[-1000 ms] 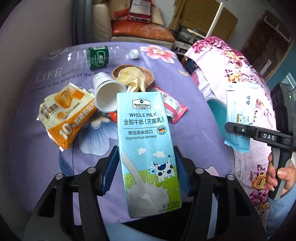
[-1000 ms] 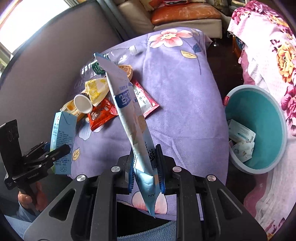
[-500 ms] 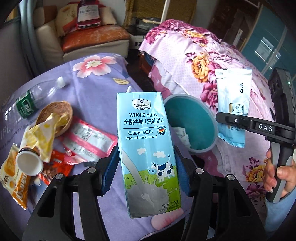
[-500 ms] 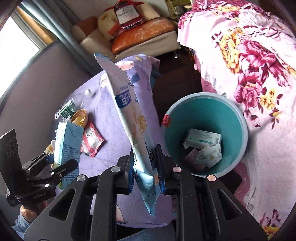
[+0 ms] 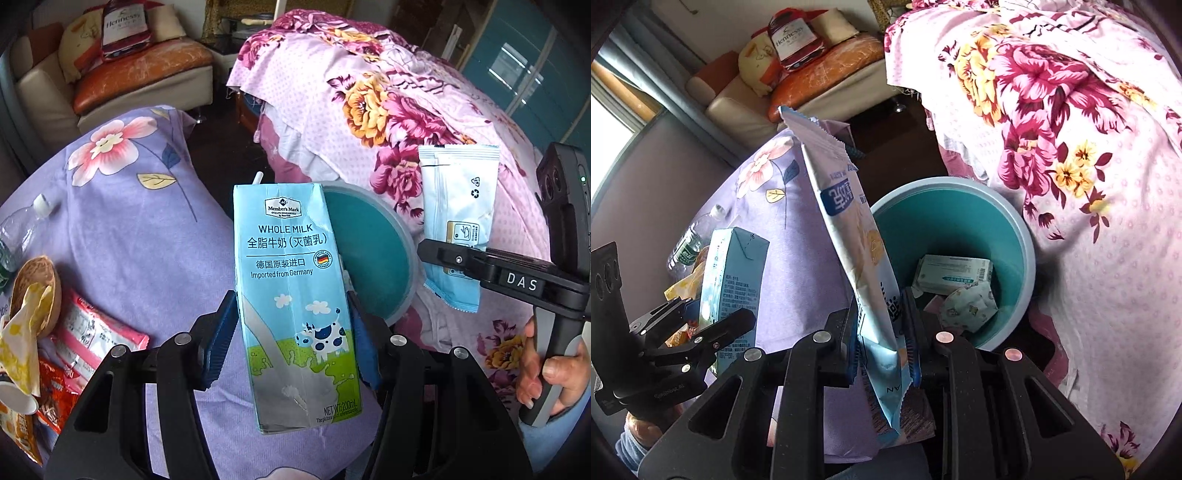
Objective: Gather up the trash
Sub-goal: 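Carry the milk carton and blue packet over the teal bin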
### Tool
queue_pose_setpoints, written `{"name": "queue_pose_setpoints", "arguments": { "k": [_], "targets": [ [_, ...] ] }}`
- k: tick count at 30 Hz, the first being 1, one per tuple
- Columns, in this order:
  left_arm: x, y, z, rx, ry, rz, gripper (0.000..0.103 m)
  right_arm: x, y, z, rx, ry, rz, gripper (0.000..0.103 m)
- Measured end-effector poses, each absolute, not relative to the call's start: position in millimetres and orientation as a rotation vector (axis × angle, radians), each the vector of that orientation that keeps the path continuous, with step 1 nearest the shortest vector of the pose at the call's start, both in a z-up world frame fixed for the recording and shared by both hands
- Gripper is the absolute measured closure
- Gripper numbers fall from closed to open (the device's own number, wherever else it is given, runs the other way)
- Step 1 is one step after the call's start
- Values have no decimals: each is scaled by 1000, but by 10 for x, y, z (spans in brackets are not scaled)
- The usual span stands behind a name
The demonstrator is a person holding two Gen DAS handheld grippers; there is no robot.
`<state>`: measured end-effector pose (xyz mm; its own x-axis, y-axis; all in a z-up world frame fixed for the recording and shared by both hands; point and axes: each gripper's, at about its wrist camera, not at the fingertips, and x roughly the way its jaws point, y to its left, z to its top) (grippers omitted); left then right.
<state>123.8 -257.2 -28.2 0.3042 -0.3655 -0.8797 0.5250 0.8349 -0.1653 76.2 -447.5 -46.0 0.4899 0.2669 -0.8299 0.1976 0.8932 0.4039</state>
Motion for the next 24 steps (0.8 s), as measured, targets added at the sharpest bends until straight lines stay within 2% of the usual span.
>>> {"name": "queue_pose_setpoints", "arguments": {
  "k": [14, 16, 20, 24],
  "targets": [
    [1464, -3162, -705, 185, 1248, -672, 43, 872, -4840, -681, 530, 1097, -24, 83],
    [1468, -3181, -766, 186, 1274, -666, 40, 868, -4872, -712, 532, 1103, -25, 82],
    [1490, -3150, -780, 172, 1275, -650, 25, 887, -4879, -753, 531, 1114, -29, 82],
    [1491, -3075, -730, 153, 1267, -644, 25, 906, -4869, -776, 539, 1117, -30, 82]
  ]
}}
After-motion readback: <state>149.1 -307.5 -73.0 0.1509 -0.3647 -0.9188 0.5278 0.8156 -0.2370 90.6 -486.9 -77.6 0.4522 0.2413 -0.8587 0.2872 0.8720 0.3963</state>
